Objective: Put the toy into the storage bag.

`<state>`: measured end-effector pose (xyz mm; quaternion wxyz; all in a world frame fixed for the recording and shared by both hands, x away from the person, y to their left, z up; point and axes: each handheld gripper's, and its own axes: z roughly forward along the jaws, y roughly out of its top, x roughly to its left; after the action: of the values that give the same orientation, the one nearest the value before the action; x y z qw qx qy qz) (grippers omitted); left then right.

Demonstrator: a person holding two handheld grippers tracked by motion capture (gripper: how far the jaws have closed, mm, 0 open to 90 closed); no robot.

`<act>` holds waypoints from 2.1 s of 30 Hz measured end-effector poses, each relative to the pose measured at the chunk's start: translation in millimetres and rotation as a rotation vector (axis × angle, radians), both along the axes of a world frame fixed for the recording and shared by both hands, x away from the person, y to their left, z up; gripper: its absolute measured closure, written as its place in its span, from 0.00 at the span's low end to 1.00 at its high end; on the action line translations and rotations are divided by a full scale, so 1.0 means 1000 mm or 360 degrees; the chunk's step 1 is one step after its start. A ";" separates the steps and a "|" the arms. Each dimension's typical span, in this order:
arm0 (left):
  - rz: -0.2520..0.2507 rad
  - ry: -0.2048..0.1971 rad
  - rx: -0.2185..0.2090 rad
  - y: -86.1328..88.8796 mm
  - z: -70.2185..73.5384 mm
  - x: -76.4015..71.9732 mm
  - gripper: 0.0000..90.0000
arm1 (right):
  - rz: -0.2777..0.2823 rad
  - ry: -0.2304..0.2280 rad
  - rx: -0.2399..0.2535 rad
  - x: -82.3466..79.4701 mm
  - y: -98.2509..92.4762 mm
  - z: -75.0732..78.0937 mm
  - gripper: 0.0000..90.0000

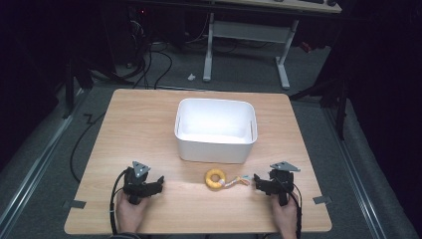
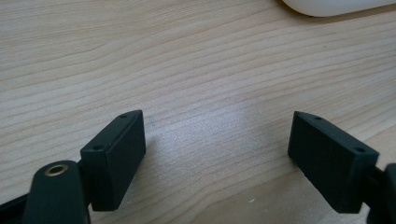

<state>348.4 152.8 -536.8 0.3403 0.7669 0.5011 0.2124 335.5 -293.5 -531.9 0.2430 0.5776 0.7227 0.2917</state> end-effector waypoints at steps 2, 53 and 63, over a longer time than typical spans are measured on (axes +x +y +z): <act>0.0000 0.0000 0.0000 0.000 0.000 0.000 0.22 | 0.0000 -0.0001 -0.0001 0.000 0.000 0.000 0.15; -0.0011 0.0000 -0.0002 0.000 0.000 0.000 0.22 | 0.0194 -0.0004 0.0033 -0.002 0.031 0.029 0.18; -0.0012 0.0000 -0.0002 0.000 0.000 0.000 0.22 | 0.0371 0.0030 0.0086 -0.004 0.046 0.032 0.17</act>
<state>348.0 153.1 -536.7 0.3414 0.7685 0.4984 0.2108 331.1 -247.7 -499.7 0.1849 0.4988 0.7790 0.3320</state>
